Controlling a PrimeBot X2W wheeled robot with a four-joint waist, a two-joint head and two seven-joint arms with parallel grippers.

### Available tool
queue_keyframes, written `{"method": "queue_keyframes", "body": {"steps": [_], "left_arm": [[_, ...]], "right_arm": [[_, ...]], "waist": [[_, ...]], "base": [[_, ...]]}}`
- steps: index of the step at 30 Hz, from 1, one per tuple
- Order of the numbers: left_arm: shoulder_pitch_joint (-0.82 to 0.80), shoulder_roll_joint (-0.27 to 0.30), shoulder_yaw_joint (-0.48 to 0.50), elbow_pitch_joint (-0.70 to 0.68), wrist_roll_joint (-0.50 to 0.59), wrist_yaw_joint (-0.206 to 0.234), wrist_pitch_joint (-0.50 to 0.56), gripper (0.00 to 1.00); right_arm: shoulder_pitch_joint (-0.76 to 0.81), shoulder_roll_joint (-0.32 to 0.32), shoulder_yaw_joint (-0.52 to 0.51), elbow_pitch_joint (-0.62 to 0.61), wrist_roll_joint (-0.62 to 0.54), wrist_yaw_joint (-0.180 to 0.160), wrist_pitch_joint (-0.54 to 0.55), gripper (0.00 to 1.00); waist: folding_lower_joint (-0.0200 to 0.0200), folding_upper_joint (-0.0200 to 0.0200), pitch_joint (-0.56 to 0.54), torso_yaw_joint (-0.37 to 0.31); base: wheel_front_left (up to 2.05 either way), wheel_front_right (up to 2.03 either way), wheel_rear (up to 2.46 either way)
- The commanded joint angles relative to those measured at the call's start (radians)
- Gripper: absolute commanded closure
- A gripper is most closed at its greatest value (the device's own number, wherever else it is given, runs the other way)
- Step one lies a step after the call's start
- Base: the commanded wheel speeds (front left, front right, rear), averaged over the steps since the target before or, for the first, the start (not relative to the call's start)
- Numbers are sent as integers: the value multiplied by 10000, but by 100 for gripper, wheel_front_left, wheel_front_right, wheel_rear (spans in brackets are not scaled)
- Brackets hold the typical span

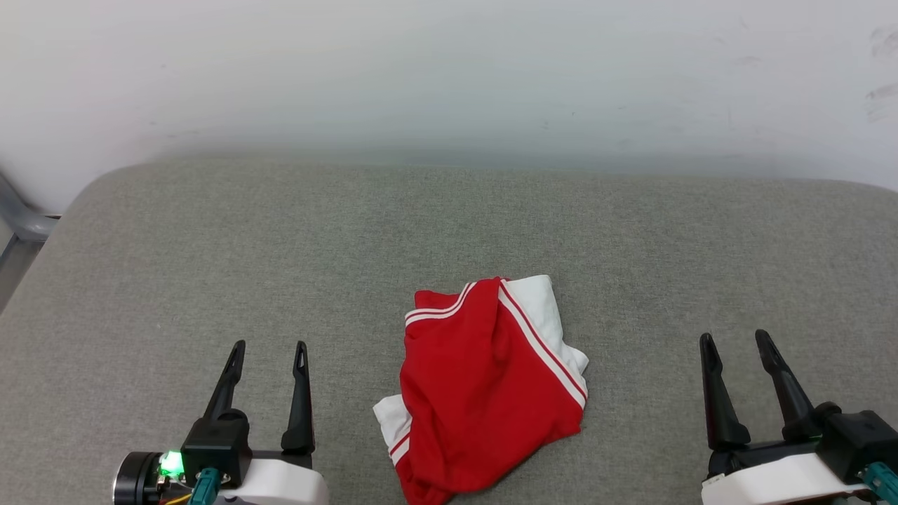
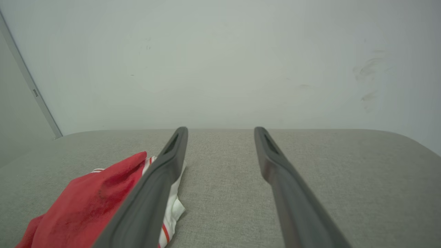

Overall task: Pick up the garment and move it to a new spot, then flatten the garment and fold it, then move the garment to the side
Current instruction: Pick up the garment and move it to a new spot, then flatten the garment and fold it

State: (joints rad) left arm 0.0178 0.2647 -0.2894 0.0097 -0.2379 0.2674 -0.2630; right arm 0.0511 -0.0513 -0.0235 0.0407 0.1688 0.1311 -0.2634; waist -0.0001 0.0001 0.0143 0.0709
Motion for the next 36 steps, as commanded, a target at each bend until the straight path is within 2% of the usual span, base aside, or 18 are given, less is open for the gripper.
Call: {"method": "queue_keyframes", "body": {"steps": [1,14,22,36], "left_arm": [[133,-113,175,45,182,-140,-25,0],[570,-1039,1332,159,1188,-1088,-26,0],[619,-1341,1757,261,1586,-1423,-26,0],[695,-1596,2131,375,1919,-1749,-27,0]], "right_arm": [[149,20,18,18,70,-7,-22,0],[283,20,85,134,241,-7,-21,0],[293,20,95,234,263,-7,-22,0],[272,20,71,283,296,-8,-22,0]], "waist": [[1,-1,-5,1],[1,-1,-85,6],[1,-1,-140,13],[1,-1,-170,55]], "base": [[0,0,0],[0,0,0],[0,0,0],[0,0,0]]}}
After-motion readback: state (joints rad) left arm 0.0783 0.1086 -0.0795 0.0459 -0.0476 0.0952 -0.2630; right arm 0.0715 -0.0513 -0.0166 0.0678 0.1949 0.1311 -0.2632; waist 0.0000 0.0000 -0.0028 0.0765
